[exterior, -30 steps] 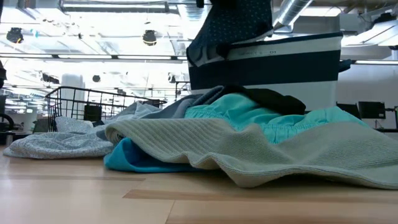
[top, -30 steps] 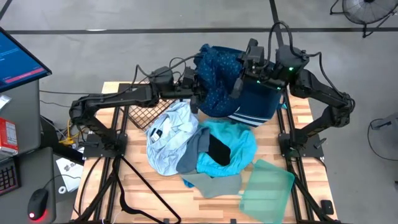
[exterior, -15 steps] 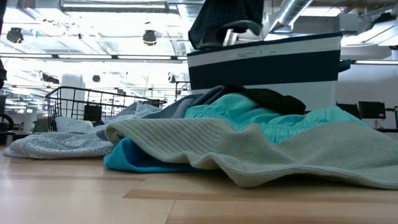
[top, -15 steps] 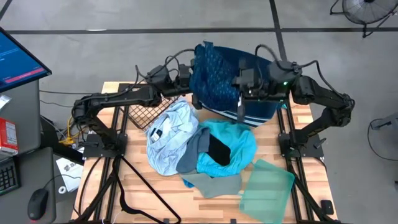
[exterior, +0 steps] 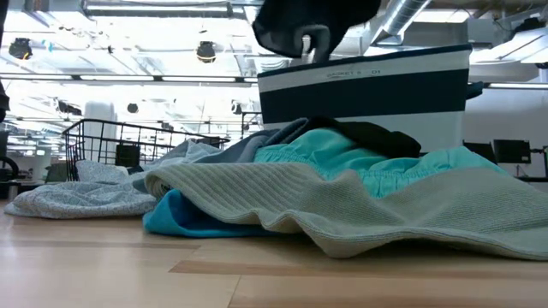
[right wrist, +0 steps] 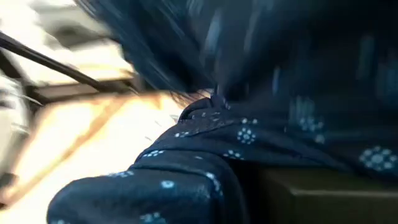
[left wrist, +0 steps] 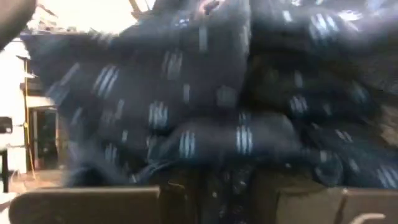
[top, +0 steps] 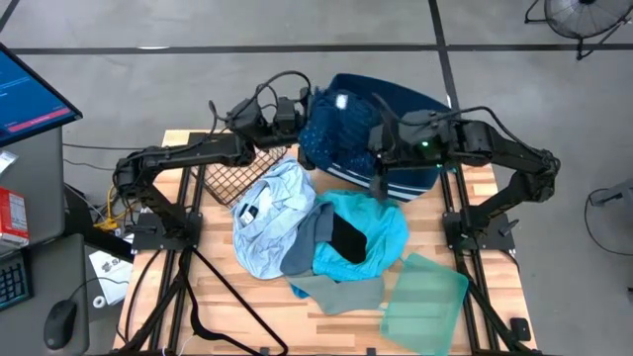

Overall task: Pick & Place Cloths
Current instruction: Put the dark blue polo shirt into the blue laundry organizer

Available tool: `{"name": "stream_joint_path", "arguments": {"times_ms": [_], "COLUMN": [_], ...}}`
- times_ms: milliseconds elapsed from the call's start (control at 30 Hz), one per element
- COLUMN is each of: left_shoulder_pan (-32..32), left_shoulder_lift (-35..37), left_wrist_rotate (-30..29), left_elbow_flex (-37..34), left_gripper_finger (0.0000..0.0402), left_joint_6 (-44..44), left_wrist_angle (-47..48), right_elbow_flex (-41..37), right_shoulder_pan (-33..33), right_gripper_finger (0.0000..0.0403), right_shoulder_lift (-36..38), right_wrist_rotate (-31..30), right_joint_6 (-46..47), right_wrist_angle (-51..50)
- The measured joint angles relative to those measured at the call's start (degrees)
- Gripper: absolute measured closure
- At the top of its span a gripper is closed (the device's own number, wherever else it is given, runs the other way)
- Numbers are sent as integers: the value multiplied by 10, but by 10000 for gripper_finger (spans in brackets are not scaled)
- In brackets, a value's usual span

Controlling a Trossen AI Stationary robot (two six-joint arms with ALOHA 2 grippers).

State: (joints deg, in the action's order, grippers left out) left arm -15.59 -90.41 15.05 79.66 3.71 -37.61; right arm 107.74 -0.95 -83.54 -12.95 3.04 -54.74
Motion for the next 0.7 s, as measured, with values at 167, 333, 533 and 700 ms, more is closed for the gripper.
{"name": "stream_joint_path", "arguments": {"times_ms": [167,333,533,700], "left_shoulder_pan": [2,0,1,-6], "left_shoulder_lift": [24,31,26,26], "left_wrist_rotate": [13,15,17,19], "left_elbow_flex": [2,2,3,3], "left_gripper_finger": [316,316,316,316], "left_joint_6": [0,-1,1,-3], "left_wrist_angle": [1,-3,5,34], "right_elbow_flex": [-1,-1,-1,-2], "right_shoulder_pan": [-15,-14,-10,-10], "right_gripper_finger": [391,365,288,195], "right_shoulder_lift": [-1,-1,-1,2], "right_wrist_rotate": [-78,-125,-190,-199], "right_joint_6": [-7,-87,-165,-185], "right_wrist_angle": [-36,-9,-3,3]}}
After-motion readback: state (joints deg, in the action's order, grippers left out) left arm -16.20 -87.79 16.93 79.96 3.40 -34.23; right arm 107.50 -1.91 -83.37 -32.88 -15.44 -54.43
